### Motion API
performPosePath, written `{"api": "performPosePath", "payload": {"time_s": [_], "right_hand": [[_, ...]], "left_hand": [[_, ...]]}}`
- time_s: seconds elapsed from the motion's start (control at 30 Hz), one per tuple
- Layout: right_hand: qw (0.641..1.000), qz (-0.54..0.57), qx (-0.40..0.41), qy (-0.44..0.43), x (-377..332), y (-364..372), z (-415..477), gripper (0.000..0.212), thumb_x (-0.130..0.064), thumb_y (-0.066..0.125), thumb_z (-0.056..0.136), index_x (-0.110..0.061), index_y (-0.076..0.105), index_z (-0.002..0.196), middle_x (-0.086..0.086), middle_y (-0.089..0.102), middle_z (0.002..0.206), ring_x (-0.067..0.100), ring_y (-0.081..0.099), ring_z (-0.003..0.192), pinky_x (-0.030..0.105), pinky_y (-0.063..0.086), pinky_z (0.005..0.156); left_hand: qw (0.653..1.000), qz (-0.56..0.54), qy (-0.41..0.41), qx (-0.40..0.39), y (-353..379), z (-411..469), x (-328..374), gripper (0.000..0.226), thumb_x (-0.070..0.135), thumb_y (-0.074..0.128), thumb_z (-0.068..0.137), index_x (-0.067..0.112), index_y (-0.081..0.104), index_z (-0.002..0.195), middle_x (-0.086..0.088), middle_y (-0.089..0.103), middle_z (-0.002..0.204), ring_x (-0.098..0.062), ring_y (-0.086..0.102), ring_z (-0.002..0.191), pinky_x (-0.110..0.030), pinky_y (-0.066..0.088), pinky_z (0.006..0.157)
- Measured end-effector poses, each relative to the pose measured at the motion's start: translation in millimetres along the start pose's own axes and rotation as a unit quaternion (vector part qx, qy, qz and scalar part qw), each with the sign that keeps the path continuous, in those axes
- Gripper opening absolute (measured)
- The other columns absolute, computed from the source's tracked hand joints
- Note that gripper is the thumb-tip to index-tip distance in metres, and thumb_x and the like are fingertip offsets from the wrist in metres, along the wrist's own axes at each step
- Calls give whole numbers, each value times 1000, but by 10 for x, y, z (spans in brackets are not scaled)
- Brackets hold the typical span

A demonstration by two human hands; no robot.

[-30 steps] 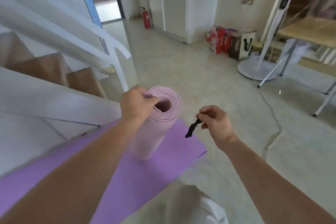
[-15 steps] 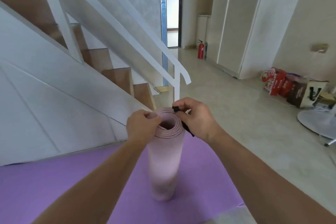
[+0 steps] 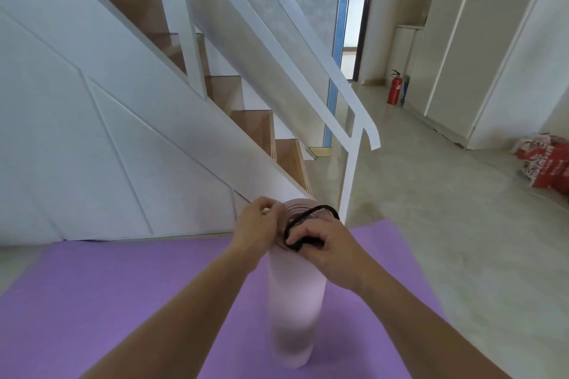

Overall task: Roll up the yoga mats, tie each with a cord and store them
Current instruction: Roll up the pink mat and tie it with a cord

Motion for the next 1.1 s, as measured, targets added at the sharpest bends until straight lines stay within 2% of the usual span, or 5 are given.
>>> {"api": "performPosePath", "payload": {"time_s": [0.17, 0.53, 0.67, 0.97, 1.1], "right_hand": [[997, -51, -48, -41, -61, 122, 52, 25, -16, 63, 78, -37, 73, 87, -25, 65, 103, 8, 56, 112, 50, 35, 106], [995, -56, -34, -72, -65, 95, -61, 29, -7, 51, 76, -23, 72, 87, -18, 69, 96, 8, 58, 106, 35, 29, 110], [997, 29, 54, 39, 120, -146, -113, 16, -13, 57, 92, -25, 67, 98, -8, 71, 97, 11, 65, 95, 24, 53, 80], [910, -369, 102, -159, -216, -133, -248, 27, -46, 54, 81, -28, 72, 78, -11, 63, 74, 16, 54, 74, 31, 37, 68], [919, -379, 55, -89, 33, 26, -368, 25, -42, 56, 78, -26, 70, 66, -10, 62, 62, 19, 56, 61, 26, 35, 58]], "left_hand": [[992, 86, -17, -90, 112, -66, 127, 71, 65, 80, 52, 24, 55, 104, -4, 67, 97, -20, 67, 90, -36, 58, 76], [935, 334, 119, -18, 271, -77, 412, 19, 15, 49, 99, 7, 63, 110, -13, 68, 101, -30, 63, 92, -42, 53, 86], [898, 407, 166, -26, 331, -118, 434, 18, 12, 49, 96, 6, 65, 103, -14, 66, 100, -30, 62, 89, -39, 52, 79], [875, 452, 174, 22, 238, -29, 357, 25, 10, 40, 101, 8, 62, 112, -14, 66, 108, -31, 61, 96, -34, 46, 78], [881, 443, 167, 23, 225, -27, 395, 24, 11, 41, 102, 7, 62, 111, -15, 65, 104, -27, 57, 86, -32, 42, 72]]}}
Point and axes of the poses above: each hand's wrist, its own z-axis towards the middle knuckle, its own y-axis out of the palm, x = y × z, the point moved 9 cm from there along z, towards the middle knuckle
